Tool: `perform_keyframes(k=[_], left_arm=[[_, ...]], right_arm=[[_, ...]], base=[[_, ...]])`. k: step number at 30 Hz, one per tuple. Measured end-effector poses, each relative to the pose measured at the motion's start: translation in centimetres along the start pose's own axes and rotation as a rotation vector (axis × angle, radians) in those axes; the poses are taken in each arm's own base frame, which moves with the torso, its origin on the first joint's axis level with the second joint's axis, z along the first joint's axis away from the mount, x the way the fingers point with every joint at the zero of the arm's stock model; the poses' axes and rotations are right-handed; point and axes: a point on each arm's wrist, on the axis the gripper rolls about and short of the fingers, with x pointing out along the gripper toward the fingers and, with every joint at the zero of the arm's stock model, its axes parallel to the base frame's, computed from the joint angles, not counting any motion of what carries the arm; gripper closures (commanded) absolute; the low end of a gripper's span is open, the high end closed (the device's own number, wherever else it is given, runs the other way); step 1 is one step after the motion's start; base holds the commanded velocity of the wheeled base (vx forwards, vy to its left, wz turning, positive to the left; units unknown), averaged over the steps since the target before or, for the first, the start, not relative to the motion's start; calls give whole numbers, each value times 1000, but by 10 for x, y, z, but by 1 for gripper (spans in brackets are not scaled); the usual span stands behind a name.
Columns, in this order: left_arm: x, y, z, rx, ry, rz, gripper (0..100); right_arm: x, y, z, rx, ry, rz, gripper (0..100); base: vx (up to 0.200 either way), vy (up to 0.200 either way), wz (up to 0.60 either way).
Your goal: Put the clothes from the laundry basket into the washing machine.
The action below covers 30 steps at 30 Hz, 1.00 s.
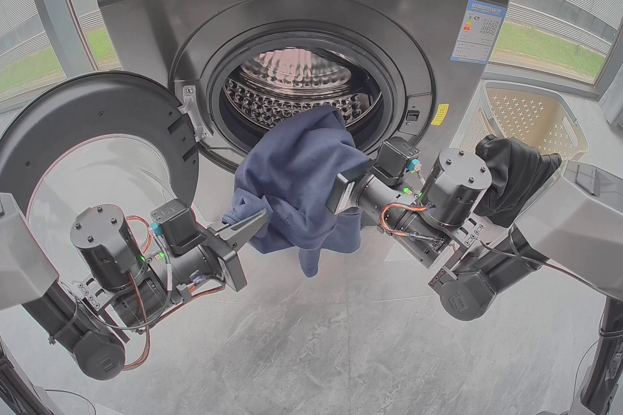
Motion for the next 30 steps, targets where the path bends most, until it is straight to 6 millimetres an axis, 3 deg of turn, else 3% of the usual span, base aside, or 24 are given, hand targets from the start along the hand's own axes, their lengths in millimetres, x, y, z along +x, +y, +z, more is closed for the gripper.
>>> perform_keyframes(k=[1, 8, 19, 30], left_arm=[[0, 0, -2, 0, 6, 0, 0], [-3, 2, -18, -11, 78, 1, 0], [-34, -6, -63, 38, 315, -136, 0], [-52, -13, -69, 55, 364, -283, 0]], right_arm=[[1, 0, 1, 0, -3, 1, 100], [5, -2, 7, -2, -32, -3, 100], [8, -1, 8, -2, -40, 0, 100], [4, 0, -12, -2, 21, 1, 100]], base=[[0, 0, 0], [0, 0, 0], [0, 0, 0], [0, 0, 0]])
